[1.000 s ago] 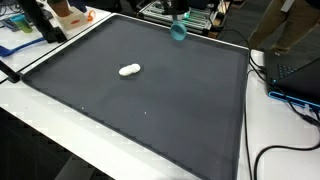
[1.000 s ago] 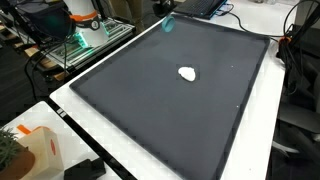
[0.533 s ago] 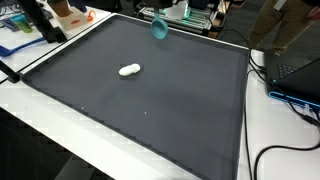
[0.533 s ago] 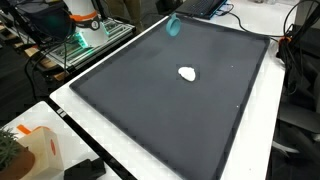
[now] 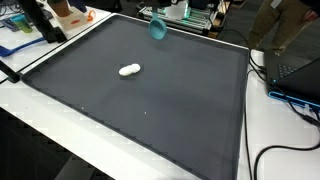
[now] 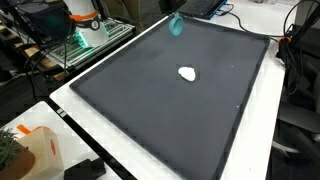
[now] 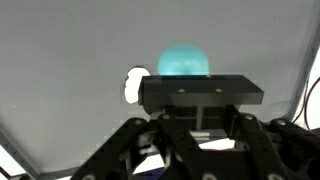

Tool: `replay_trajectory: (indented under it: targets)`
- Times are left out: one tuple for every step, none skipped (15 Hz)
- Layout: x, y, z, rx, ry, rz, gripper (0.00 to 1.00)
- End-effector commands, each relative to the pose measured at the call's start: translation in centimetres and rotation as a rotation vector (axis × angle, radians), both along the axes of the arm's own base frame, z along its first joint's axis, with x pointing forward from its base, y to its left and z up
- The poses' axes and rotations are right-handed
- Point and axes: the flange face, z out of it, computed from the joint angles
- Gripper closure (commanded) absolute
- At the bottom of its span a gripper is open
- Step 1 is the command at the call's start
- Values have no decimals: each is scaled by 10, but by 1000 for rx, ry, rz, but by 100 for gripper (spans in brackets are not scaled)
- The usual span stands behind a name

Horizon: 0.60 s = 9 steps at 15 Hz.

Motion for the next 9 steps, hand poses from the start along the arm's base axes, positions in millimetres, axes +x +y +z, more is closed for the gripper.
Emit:
replay_trajectory:
  targets:
    - [20, -6, 11, -28, 0, 14, 79]
    - [26, -6, 13, -35, -4, 16, 79]
    - [31, -5, 14, -39, -3, 20, 79]
    - [36, -5, 15, -45, -1, 23, 79]
    - [41, -5, 16, -55, 7, 28, 79]
    - [46, -9, 14, -74, 39, 25, 79]
    - [34, -3, 15, -42, -5, 23, 79]
    - [38, -3, 14, -43, 1, 24, 54]
    - [39, -3, 13, -43, 2, 24, 54]
